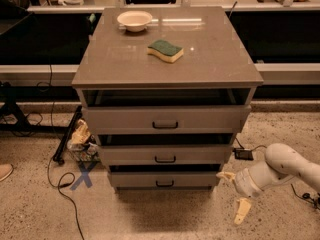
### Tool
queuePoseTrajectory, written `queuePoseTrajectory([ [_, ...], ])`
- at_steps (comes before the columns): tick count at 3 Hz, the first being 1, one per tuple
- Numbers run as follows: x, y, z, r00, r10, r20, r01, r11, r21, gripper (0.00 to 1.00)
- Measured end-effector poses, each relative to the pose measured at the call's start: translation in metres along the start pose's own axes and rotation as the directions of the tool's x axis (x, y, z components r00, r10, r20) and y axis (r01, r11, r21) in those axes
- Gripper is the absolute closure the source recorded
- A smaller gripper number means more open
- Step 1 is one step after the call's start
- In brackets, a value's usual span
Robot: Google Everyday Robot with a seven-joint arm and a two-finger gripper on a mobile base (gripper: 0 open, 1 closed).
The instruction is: Open bottom drawer
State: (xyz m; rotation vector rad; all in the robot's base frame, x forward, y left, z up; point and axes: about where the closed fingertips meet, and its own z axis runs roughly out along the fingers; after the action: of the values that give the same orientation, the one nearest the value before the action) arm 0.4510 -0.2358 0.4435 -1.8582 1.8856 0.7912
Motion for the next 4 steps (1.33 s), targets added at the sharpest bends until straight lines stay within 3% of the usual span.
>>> queuePoseTrajectory([
  [1, 0.015, -0.010, 0.032, 0.997, -0.057, 0.051, 0.055, 0.9977, 0.040, 0.00],
  [2, 0.027, -0.013, 0.068, 0.989, -0.113, 0.090, 0.109, 0.9930, 0.046, 0.00],
  [4, 0.030, -0.018, 0.075, 0.987, -0.133, 0.093, 0.126, 0.9896, 0.069, 0.00],
])
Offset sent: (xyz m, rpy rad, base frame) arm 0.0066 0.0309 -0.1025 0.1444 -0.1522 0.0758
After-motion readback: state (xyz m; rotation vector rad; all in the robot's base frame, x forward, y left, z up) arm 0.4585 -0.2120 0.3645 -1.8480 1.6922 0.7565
